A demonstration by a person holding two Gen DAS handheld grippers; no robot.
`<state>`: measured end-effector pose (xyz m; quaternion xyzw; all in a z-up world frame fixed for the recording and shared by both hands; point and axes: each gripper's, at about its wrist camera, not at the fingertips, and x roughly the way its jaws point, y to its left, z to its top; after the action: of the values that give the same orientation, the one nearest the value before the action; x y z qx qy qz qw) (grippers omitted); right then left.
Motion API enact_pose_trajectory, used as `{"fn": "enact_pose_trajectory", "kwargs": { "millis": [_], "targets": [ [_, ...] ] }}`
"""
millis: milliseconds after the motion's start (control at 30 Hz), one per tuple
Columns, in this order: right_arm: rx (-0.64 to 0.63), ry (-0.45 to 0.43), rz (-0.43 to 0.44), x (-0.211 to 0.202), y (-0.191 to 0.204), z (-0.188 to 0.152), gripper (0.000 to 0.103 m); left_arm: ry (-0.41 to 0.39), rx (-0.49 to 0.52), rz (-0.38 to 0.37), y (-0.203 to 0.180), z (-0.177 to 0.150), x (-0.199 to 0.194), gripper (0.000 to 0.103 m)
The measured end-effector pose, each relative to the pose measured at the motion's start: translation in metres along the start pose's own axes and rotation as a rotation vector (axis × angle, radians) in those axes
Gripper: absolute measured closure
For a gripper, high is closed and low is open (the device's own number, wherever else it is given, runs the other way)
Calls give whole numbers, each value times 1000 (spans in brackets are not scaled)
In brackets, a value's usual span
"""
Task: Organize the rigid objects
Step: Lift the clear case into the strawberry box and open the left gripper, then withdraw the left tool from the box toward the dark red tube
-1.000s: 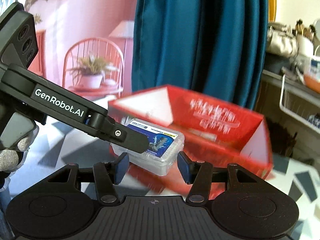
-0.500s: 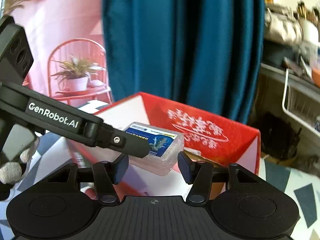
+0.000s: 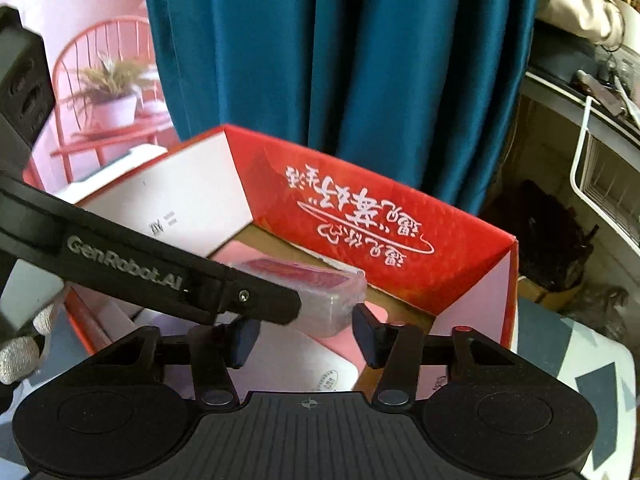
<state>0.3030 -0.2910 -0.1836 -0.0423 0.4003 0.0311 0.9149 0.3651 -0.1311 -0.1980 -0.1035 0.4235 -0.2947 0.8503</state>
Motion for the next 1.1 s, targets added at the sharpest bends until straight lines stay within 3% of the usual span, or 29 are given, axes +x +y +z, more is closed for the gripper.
{"fn": "enact_pose_trajectory", "kwargs": {
  "millis": [200, 467, 667, 700, 767, 800, 833, 900, 967, 1100],
  "targets": [
    [2, 29, -38, 4, 1, -2, 69, -18, 47, 32, -3, 1, -1, 57],
    [27, -2, -109, -13, 2, -9, 69, -84, 121, 88, -12, -2, -28, 57],
    [100, -74, -100, -38, -2, -18, 60, -128, 183, 113, -14, -14, -58, 56],
    [108, -86, -97, -42, -1, -20, 54, -133, 184, 113, -13, -16, -63, 55],
    [119, -126, -96, -52, 1, -25, 40, -144, 185, 115, -12, -21, -73, 48],
    [118, -156, -105, -59, 4, -29, 26, -150, 186, 114, -10, -24, -78, 44],
    [117, -191, -110, -66, 7, -33, 13, -157, 185, 107, -9, -27, -84, 36],
    [126, -238, -125, -77, 12, -39, 4, -166, 187, 90, -7, -33, -94, 17],
    [147, -268, -145, -86, 15, -46, 0, -174, 194, 92, -5, -42, -105, 4],
    [196, -308, -165, -98, 19, -60, 0, -202, 245, 124, -1, -60, -126, 0]
  ]
}}
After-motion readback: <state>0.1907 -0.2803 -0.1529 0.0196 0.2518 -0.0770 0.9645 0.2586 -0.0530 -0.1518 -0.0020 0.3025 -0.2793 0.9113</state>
